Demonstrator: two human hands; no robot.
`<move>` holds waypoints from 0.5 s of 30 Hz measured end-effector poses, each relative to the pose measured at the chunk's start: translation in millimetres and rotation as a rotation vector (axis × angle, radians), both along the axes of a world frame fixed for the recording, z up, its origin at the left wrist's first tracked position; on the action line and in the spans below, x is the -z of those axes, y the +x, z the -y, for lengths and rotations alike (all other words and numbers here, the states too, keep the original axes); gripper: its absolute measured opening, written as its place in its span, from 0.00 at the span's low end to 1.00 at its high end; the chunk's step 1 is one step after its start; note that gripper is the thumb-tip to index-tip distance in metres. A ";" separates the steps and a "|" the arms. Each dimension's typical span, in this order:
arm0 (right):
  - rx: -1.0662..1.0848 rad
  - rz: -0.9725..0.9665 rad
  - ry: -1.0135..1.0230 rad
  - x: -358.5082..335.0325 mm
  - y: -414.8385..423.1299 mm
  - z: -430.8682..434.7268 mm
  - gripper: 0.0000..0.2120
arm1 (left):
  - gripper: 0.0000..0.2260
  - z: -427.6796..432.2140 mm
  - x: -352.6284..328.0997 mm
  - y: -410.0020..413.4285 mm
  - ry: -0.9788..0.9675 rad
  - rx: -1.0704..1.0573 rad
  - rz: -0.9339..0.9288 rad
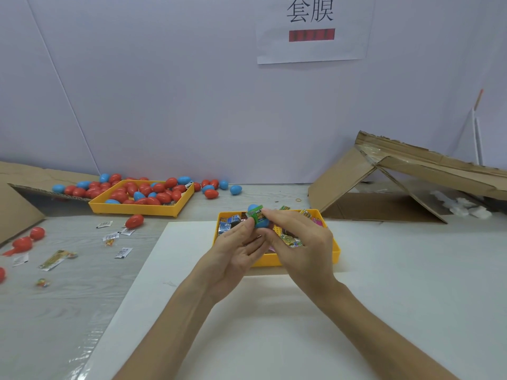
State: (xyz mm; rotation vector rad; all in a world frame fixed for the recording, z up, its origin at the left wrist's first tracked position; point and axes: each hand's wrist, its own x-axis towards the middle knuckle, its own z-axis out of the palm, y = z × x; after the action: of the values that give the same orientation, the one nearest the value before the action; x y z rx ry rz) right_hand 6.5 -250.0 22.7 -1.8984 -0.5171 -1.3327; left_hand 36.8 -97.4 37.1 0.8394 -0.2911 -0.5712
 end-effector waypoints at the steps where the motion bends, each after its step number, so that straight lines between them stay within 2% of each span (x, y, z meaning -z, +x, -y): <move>1: -0.012 -0.020 0.003 0.0 0.2 0.3 0.15 | 0.18 0.0 -0.7 -0.3 0.006 -0.015 0.002; 5: -0.108 -0.126 0.058 -1.9 -1.0 -1.8 0.20 | 0.18 -2.8 -5.0 -0.6 0.038 -0.060 0.056; 10: -0.294 -0.335 0.348 -9.3 -2.2 -5.3 0.17 | 0.14 -6.3 -9.3 -0.9 0.025 -0.083 0.078; 12: -0.333 -0.396 0.366 -12.3 -0.4 -1.5 0.18 | 0.12 -6.3 -10.1 -0.9 0.036 -0.087 0.095; 15: -0.361 -0.442 0.285 -14.5 2.4 4.1 0.22 | 0.16 -7.4 -9.8 0.2 0.058 -0.083 0.132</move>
State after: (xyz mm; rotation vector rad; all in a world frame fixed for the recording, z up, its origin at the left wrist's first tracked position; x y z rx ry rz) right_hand 8.9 -254.1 37.2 -1.6933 -0.3931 -0.6855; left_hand 37.0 -90.0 46.9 0.9430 -0.3596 -0.4495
